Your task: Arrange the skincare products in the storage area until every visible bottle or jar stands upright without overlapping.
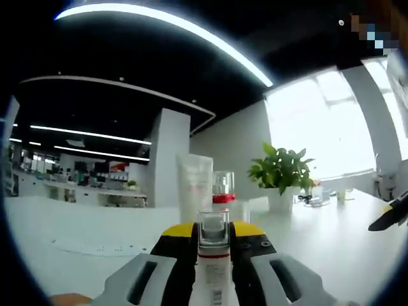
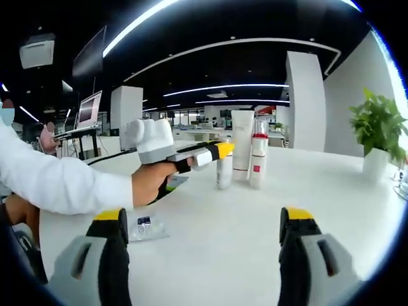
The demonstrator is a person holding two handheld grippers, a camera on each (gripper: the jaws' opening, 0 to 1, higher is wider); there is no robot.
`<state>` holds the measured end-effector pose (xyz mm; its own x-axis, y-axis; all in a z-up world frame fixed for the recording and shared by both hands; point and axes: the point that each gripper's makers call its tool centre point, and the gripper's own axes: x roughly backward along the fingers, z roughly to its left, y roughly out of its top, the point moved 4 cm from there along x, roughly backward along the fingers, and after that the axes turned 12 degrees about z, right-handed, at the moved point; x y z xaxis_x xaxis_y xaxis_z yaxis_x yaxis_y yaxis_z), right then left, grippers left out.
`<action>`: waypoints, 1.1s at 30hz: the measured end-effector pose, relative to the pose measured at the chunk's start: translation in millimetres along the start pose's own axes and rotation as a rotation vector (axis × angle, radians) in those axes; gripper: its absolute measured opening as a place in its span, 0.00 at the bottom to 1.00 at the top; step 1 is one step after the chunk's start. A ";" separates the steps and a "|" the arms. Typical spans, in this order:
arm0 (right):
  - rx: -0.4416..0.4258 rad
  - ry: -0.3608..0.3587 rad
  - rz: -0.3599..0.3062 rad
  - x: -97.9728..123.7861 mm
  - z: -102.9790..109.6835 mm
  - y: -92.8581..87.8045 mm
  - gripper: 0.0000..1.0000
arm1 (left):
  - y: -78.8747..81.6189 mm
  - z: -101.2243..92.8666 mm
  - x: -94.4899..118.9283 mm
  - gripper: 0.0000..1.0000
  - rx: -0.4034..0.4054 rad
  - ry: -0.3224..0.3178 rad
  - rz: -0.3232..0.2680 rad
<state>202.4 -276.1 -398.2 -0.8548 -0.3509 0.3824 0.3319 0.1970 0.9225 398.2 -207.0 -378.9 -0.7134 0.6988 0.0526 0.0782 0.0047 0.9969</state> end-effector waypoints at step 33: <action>0.013 0.006 0.007 -5.6 5.0 3.3 0.99 | 5.7 -0.1 14.3 0.88 0.059 -0.069 0.021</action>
<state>206.3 -268.9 -397.5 -0.8499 -0.3551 0.3893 0.3327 0.2113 0.9191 388.3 -197.1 -372.4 -0.6616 0.7468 0.0677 0.1349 0.0297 0.9904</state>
